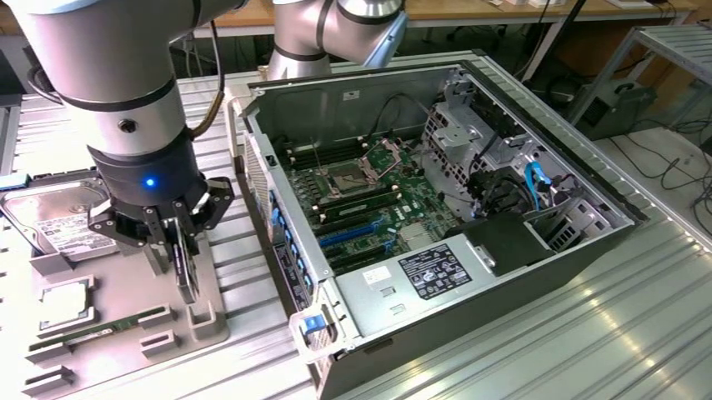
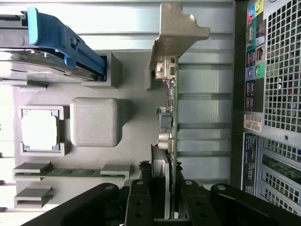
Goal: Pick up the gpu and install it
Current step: 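Pick up the gpu and move the gpu toward the slot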
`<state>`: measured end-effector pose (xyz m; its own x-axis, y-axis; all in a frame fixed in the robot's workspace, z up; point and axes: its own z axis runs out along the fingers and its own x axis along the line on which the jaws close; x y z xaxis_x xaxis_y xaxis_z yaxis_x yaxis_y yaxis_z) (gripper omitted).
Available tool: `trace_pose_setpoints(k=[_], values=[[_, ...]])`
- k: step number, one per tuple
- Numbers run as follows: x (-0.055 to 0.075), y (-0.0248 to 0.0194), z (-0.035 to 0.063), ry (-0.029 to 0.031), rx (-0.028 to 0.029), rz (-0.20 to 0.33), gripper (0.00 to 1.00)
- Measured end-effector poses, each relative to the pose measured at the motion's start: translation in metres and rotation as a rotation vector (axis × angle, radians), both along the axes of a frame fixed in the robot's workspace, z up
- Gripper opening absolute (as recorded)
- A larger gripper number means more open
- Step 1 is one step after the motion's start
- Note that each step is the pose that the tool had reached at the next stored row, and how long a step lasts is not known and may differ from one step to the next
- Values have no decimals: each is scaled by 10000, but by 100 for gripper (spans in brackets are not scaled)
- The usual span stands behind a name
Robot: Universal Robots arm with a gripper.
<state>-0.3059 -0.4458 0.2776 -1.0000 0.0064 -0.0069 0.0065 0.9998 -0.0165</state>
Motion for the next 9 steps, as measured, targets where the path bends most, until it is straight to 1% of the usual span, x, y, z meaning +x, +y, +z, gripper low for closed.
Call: trace_pose_setpoints(k=[9], values=[[0,0,109,0,4,0,28]])
